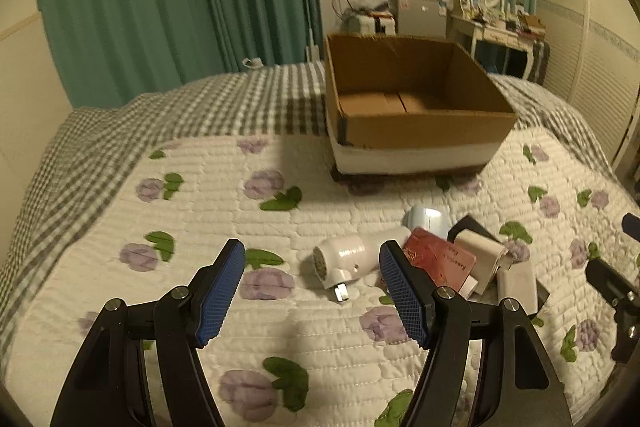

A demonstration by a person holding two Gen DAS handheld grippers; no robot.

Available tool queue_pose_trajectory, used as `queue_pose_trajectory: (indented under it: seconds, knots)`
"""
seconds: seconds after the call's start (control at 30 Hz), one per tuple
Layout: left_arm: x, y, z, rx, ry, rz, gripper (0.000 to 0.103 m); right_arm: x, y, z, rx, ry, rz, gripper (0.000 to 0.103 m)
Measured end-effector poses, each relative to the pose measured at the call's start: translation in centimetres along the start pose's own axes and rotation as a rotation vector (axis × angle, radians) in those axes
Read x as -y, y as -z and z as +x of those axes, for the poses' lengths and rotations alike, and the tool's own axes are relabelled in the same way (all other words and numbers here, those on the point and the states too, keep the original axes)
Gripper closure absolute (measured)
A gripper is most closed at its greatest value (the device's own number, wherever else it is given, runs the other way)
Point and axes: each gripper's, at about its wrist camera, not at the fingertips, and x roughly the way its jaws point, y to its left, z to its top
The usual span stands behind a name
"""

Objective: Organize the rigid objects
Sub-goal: 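Lower the left tool onto the white hair dryer and close it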

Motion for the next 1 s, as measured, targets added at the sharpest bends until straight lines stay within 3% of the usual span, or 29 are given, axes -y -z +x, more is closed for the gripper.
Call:
queue_pose_trajectory:
  seconds: [0.17,0.37,0.57,0.8,0.9,1.0]
  knots:
    - [0.4,0.2,2.9,-0.065,0.015,0.038,0.03,-0.7,1.0,3.1,-0.065,-0.012,-0.01,0.0]
    - [1.0,0.5,6.2,-0.168,0.102,0.103,0.03,-1.8,1.6,5.9,-0.122,-0.029,-0.038,0.0]
    - [2.2,0.0,8.6,-0.195,0.073,0.259,0.03,-2.0,2.1,7.8,-0.168,-0.042,-0.035,0.0]
    - [3.4,-0.5,11.6,-0.213,0.181,0.458,0.03,-2.3,2.3,9.3,-0.203,-0.036,-0.038,0.0]
    - [3.6,-0.2,13.2,-0.247,0.198,0.471,0.03,-2.5,2.4,9.9,-0.215,-0.031,-0.036,0.0]
    - [2.9,-0.5,13.9,-0.249,0.233,0.414,0.033,-2.8,2.3,10.4,-0.221,-0.026,-0.043,0.002]
